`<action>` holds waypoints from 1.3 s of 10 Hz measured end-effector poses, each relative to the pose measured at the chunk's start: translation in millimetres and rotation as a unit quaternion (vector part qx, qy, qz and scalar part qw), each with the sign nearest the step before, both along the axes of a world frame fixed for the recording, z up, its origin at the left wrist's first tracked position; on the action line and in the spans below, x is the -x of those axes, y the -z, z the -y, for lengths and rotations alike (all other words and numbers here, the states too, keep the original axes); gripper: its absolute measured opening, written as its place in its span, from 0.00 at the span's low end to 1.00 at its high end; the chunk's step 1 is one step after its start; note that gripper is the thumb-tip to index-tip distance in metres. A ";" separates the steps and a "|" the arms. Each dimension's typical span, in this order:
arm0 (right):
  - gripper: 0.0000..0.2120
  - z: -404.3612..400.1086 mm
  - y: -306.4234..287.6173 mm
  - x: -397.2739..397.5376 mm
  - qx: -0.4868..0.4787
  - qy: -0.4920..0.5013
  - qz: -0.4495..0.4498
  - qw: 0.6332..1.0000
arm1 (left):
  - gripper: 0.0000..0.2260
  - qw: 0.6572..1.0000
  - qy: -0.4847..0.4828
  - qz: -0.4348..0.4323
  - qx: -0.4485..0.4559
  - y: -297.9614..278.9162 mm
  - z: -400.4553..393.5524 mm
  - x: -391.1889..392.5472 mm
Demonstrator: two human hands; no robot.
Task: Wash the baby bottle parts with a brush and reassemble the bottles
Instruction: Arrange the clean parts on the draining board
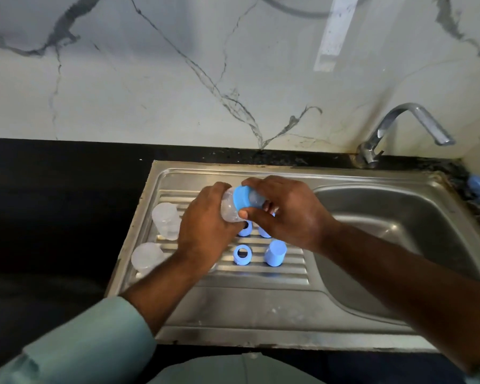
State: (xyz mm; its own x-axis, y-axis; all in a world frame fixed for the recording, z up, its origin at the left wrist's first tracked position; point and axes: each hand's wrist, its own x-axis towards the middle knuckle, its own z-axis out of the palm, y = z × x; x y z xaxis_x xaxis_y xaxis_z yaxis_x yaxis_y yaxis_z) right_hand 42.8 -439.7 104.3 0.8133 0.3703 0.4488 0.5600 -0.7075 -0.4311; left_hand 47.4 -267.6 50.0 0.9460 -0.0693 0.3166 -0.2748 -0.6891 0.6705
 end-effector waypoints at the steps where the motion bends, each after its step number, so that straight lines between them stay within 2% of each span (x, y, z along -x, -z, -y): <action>1: 0.24 6.3 -3.2 -23.6 -0.053 0.027 -0.199 0.978 | 0.23 0.993 -0.025 -0.051 0.100 15.5 19.2 -8.0; 2: 0.36 30.0 7.1 -59.5 -0.158 0.086 -0.296 0.938 | 0.23 0.973 -0.072 -0.100 0.194 25.9 32.8 -25.1; 3: 0.25 53.0 44.9 -92.1 -0.090 0.209 -0.254 0.940 | 0.26 0.956 -0.109 -0.126 0.240 33.3 30.9 -38.5; 4: 0.27 51.1 91.2 -113.1 0.102 0.196 -0.321 0.921 | 0.27 0.957 -0.116 -0.134 0.231 42.2 24.8 -47.1; 5: 0.33 33.2 118.6 -129.9 0.167 0.188 -0.399 0.882 | 0.25 0.966 -0.116 -0.118 0.201 52.2 25.4 -57.1; 6: 0.31 17.5 128.7 -140.0 0.213 0.163 -0.423 0.866 | 0.23 0.977 -0.120 -0.107 0.143 59.2 25.5 -64.7; 7: 0.20 16.3 121.0 -149.0 0.179 0.144 -0.374 0.899 | 0.21 0.973 -0.116 -0.111 0.163 61.0 22.1 -67.9; 8: 0.16 33.2 74.2 -155.0 -0.081 0.115 -0.351 0.926 | 0.21 0.965 -0.126 -0.103 0.208 58.8 17.8 -64.8; 9: 0.14 58.5 28.2 -148.4 -0.439 -0.002 -0.402 0.804 | 0.22 0.962 -0.125 -0.093 0.225 55.0 16.2 -58.2; 10: 0.12 64.2 28.7 -147.5 -0.084 0.049 -0.434 0.896 | 0.22 0.964 -0.116 -0.099 0.220 51.0 15.2 -51.2; 11: 0.18 58.0 41.3 -153.4 0.271 0.069 -0.297 0.913 | 0.21 0.969 -0.105 -0.085 0.205 49.9 11.4 -46.0; 12: 0.24 48.0 -4.9 -143.6 0.047 0.023 -0.226 0.973 | 0.23 0.972 -0.099 -0.062 0.205 45.1 8.3 -38.9; 13: 0.22 31.8 -37.8 -121.1 -0.123 -0.077 -0.305 0.941 | 0.25 0.972 -0.098 -0.046 0.209 38.9 8.1 -35.5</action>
